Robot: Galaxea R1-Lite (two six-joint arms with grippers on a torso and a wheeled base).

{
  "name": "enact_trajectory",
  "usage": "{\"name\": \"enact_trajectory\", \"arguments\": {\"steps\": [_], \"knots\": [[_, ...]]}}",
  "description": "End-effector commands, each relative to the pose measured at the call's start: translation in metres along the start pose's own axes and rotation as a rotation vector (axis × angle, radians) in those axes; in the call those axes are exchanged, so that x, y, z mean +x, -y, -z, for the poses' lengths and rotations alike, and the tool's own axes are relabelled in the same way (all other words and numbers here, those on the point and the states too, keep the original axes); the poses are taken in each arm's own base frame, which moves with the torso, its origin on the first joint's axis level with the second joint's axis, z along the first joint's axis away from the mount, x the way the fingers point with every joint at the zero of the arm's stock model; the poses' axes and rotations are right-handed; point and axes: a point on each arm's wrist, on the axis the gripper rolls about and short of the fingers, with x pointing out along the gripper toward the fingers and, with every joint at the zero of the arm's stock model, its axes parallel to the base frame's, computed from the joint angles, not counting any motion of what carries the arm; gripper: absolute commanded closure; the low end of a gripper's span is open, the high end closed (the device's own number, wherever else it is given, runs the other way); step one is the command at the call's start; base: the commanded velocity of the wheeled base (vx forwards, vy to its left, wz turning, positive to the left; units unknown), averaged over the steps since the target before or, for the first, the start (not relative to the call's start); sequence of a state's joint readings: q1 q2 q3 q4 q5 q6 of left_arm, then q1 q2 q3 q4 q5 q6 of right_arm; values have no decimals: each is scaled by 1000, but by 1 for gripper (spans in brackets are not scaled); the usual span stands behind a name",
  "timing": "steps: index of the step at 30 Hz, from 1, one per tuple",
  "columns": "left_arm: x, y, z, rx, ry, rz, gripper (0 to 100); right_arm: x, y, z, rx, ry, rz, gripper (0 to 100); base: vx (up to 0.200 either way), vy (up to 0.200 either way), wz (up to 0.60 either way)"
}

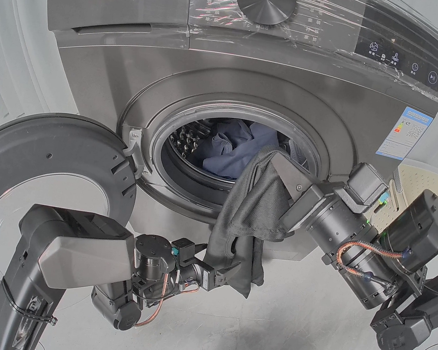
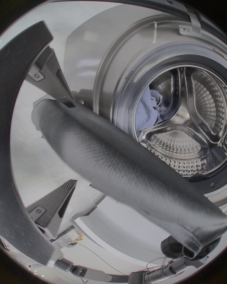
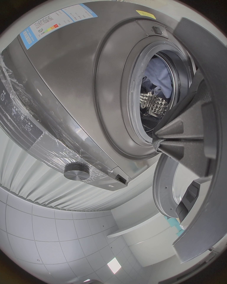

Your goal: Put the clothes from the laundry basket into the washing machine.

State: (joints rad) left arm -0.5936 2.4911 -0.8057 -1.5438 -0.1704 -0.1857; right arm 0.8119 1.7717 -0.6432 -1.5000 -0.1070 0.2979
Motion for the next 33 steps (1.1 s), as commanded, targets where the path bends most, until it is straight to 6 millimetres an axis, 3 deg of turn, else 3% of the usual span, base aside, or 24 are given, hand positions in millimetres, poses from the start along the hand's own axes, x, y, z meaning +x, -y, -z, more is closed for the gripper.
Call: {"name": "enact_trajectory", "arguments": {"steps": [1, 12, 14, 18, 19, 21, 24, 29, 33], "knots": [[11, -8, 8, 2, 13, -26, 100, -1, -2, -1, 2, 3, -5, 100, 0, 0, 0], [20, -8, -9, 7, 92, -40, 100, -4, 2, -2, -5, 9, 4, 100, 0, 0, 0], [11, -5, -33, 14, 135, -40, 100, -8, 9, 0, -22, -10, 29, 100, 0, 0, 0], [-16, 10, -68, 19, 179, -20, 100, -14, 24, 2, -77, -35, 81, 100, 0, 0, 0], [-37, 18, -84, 29, 192, -8, 100, -17, 30, 3, -101, -42, 101, 100, 0, 0, 0], [-52, 25, -93, 35, 196, 0, 100, -19, 35, 4, -114, -57, 117, 100, 0, 0, 0], [-95, 44, -115, 42, 225, 29, 100, -27, 43, 1, -131, -69, 147, 100, 0, 0, 0], [-137, 55, -129, 45, 251, 47, 100, -30, 63, -4, -164, -67, 204, 100, 0, 0, 0], [-157, 60, -136, 53, 272, 78, 100, -41, 85, -3, -196, -108, 244, 100, 0, 0, 0]]}}
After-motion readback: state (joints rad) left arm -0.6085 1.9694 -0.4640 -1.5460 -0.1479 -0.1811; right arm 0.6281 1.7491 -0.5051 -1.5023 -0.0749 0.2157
